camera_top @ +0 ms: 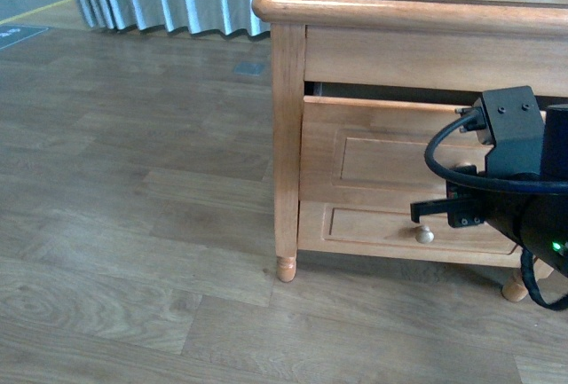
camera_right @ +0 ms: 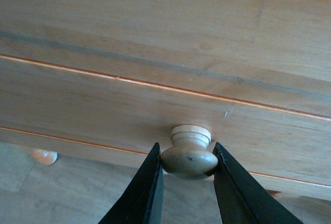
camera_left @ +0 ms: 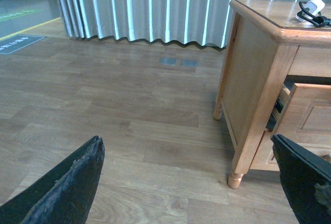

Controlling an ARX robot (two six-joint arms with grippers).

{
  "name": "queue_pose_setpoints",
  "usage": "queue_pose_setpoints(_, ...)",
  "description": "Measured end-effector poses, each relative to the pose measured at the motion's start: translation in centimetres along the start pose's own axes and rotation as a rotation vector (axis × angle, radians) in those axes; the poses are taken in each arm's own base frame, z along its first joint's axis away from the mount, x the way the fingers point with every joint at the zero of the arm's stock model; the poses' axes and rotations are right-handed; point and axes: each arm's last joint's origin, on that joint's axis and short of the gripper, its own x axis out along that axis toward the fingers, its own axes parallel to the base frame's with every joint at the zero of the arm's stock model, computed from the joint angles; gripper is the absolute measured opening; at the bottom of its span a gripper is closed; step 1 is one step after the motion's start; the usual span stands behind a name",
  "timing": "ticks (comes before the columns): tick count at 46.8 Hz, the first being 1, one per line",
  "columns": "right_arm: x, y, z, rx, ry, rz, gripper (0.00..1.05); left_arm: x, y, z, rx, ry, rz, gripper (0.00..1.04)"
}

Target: Put charger into drawer

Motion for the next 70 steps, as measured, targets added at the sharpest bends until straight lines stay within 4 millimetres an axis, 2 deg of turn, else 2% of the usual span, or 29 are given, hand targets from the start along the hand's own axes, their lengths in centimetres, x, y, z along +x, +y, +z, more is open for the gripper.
queue_pose_setpoints(15, -8.6, -1.1, -1.9, -0.04, 0.102, 0.138, 0.22, 0.0, 0.0, 0.0, 0.0, 0.0, 0.0, 0.99)
queue_pose_setpoints(28, -12.5, -2.0, -2.7, -0.044, 0.152, 0.21, 0.22, 0.0, 0.0, 0.0, 0.0, 0.0, 0.0, 0.99)
queue_pose_setpoints(31, -13.5, -2.2, -2.6, -0.032, 0.161, 0.22, 0.33, 0.0, 0.0, 0.0, 0.0, 0.0, 0.0, 0.99)
queue_pose_setpoints(34, -14.5, -2.8, -1.6, 0.0, 0.122, 0.208, 0.46, 0.0, 0.0, 0.0, 0.0, 0.0, 0.0, 0.99)
queue_pose_setpoints(41, -16.6, -3.9, -0.5, 0.044, 0.082, 0.215, 0.65, 0.0, 0.0, 0.0, 0.0, 0.0, 0.0, 0.99)
queue_pose_setpoints(44, -18.9, -4.9, -0.4, 0.069, 0.079, 0.216, 0.81, 0.0, 0.0, 0.0, 0.0, 0.0, 0.0, 0.99)
queue_pose_setpoints(48, -21.3, -6.2, 0.3, 0.097, 0.034, 0.181, 0.97, 0.0, 0.0, 0.0, 0.0, 0.0, 0.0, 0.99)
queue_pose_setpoints(56, -25.8, -9.0, 1.5, 0.162, -0.161, 0.053, 0.96, 0.0, 0.0, 0.0, 0.0, 0.0, 0.0, 0.99)
queue_pose_setpoints(61, -27.1, -10.7, 1.3, 0.239, -0.213, 0.002, 0.96, 0.0, 0.0, 0.0, 0.0, 0.0, 0.0, 0.99)
queue_pose_setpoints(70, -27.9, -12.1, 0.7, 0.288, -0.255, -0.052, 0.96, 0.0, 0.0, 0.0, 0.0, 0.0, 0.0, 0.99)
